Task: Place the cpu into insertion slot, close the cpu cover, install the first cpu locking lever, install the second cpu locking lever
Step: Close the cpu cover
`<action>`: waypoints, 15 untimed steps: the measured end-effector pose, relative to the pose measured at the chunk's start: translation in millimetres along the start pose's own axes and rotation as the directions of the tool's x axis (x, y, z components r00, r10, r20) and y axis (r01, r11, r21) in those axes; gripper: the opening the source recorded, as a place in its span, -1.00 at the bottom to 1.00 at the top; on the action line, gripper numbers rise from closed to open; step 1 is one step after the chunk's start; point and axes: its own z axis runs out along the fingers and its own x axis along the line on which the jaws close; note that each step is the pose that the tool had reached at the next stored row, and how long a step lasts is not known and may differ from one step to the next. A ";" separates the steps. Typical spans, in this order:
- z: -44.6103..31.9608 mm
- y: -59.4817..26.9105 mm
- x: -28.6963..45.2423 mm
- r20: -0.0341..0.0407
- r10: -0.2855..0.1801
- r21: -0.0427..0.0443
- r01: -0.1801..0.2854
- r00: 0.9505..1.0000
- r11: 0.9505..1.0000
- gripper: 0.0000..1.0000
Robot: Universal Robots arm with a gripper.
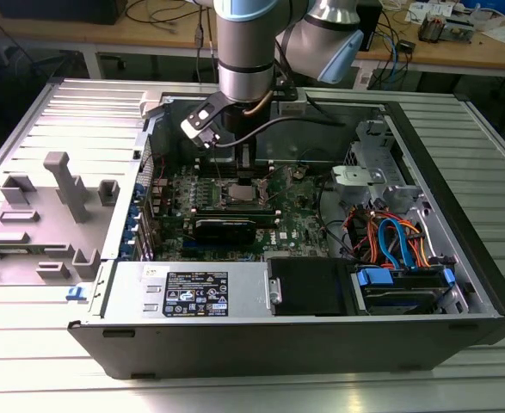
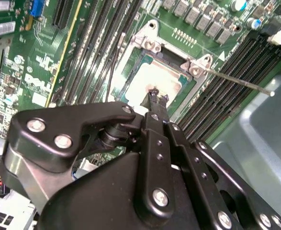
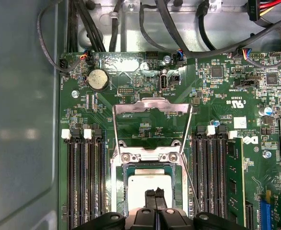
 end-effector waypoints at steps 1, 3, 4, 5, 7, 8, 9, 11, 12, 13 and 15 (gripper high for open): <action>0.1 3.5 0.0 0.000 0.000 0.000 0.000 1.000 1.000 -0.79; 0.3 6.6 0.0 0.000 0.000 0.000 0.000 1.000 1.000 -0.79; 0.2 6.6 0.0 0.000 0.000 0.000 0.000 1.000 1.000 -0.79; -0.3 7.0 0.0 0.001 0.000 0.000 0.000 1.000 1.000 -0.79; -2.5 7.1 0.0 0.002 0.000 0.000 0.000 1.000 1.000 -0.79; -5.2 7.2 -0.2 0.002 0.000 0.000 0.000 1.000 1.000 -0.79; -7.0 7.3 -0.2 0.002 0.000 0.000 0.000 1.000 1.000 -0.79; -10.9 7.5 -0.4 0.002 0.000 0.000 0.000 1.000 1.000 -0.79; -12.7 7.5 -0.5 0.002 0.000 0.000 0.000 1.000 1.000 -0.79; -13.3 7.6 -0.5 0.002 0.000 0.000 0.000 1.000 1.000 -0.79; -13.4 7.6 -0.5 0.003 0.000 0.000 0.000 1.000 1.000 -0.79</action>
